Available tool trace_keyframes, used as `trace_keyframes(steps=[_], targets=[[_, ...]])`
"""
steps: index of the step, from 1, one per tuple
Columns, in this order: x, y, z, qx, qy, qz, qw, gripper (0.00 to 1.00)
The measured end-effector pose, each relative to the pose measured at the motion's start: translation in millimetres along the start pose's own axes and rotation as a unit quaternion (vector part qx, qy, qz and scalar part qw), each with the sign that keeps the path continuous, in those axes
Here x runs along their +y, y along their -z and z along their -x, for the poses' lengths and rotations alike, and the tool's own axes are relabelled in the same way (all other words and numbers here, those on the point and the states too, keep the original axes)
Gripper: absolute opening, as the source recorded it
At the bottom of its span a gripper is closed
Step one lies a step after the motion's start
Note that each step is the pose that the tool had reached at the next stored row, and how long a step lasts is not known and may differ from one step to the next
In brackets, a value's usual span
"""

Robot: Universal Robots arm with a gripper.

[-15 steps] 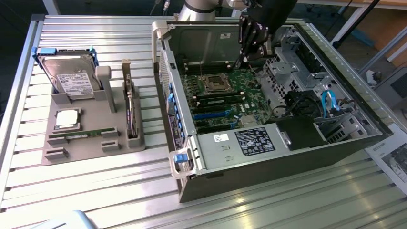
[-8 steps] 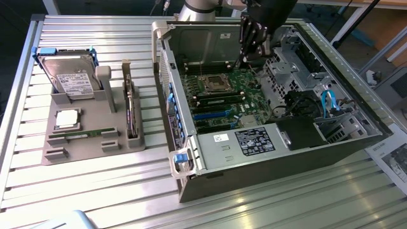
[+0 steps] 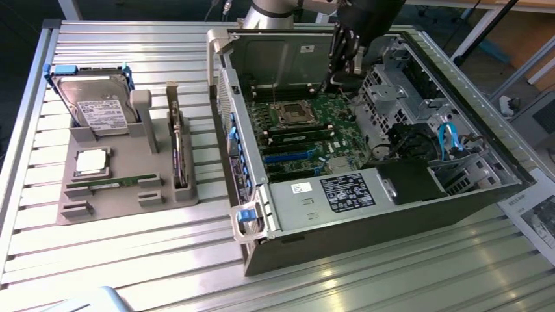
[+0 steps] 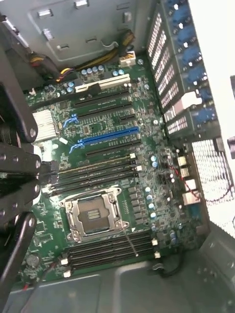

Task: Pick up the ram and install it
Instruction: 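Press down the ram until it locks into place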

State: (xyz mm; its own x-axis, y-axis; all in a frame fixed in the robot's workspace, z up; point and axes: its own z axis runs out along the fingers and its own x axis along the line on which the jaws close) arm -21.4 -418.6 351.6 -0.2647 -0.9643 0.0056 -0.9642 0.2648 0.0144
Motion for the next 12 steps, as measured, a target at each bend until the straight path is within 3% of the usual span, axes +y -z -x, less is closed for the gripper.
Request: trace_keyframes(steps=[2, 4, 8, 11, 12], targets=[[0.0, 0.0, 0.0, -0.0004, -0.027, 0.0002, 0.9996, 0.10], [0.0, 0.0, 0.0, -0.0011, -0.079, 0.0005, 0.9969, 0.10], [0.0, 0.0, 0.0, -0.0017, -0.115, 0.0007, 0.9933, 0.10], [0.0, 0.0, 0.0, -0.0023, -0.161, 0.0009, 0.9870, 0.10], [0.0, 0.0, 0.0, -0.0026, -0.178, 0.0010, 0.9841, 0.10]])
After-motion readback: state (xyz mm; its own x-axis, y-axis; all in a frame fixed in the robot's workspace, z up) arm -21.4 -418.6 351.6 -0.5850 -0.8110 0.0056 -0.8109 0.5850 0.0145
